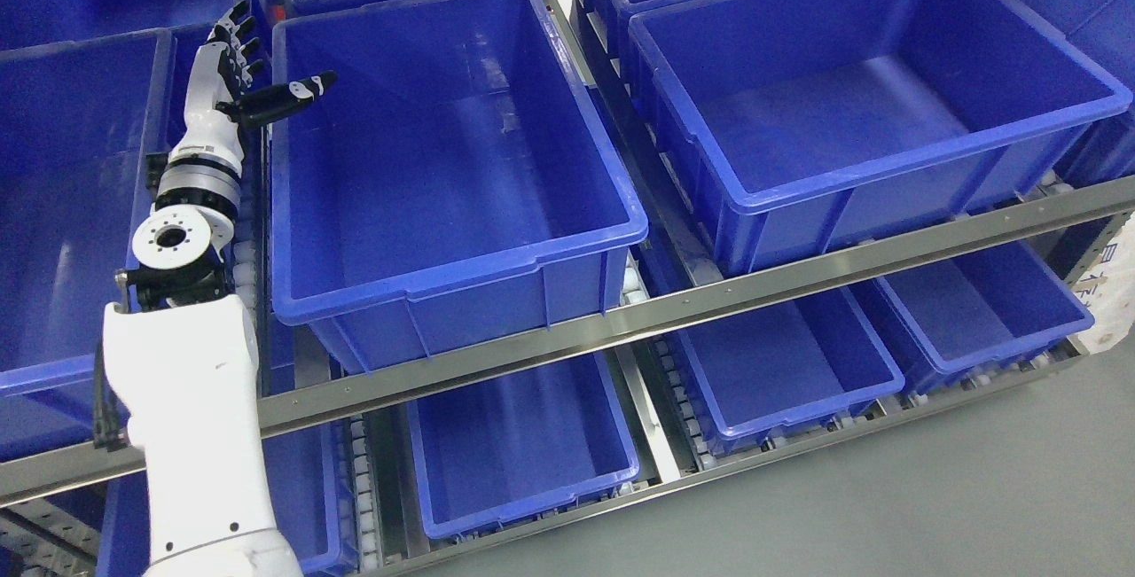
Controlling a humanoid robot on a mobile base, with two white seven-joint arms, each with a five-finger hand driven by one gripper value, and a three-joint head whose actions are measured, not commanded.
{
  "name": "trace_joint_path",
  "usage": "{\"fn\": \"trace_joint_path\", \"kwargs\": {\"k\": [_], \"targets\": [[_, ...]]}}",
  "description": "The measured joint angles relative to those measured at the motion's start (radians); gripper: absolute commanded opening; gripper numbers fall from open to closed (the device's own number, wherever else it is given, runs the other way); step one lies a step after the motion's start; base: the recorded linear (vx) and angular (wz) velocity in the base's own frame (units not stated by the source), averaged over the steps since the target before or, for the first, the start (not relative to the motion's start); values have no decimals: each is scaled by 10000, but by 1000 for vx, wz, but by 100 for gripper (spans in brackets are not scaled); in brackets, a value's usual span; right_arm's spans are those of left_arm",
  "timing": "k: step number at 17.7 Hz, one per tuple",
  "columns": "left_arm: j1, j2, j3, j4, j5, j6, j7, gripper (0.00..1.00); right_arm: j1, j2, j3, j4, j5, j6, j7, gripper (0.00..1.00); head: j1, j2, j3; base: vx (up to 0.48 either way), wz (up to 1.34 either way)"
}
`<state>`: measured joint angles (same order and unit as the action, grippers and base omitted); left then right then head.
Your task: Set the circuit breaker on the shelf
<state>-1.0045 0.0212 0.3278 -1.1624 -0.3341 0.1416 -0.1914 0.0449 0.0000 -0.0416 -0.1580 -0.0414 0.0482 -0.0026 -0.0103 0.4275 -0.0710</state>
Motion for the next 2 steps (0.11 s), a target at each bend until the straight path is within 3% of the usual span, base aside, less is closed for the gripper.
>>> {"fn": "trace_joint_path", "kwargs": {"k": [2], "targets": [[495, -42, -194, -773, 87, 6, -3, 100, 0, 0, 0, 0, 0, 0, 0, 100, 0, 0, 0, 0, 0]]}}
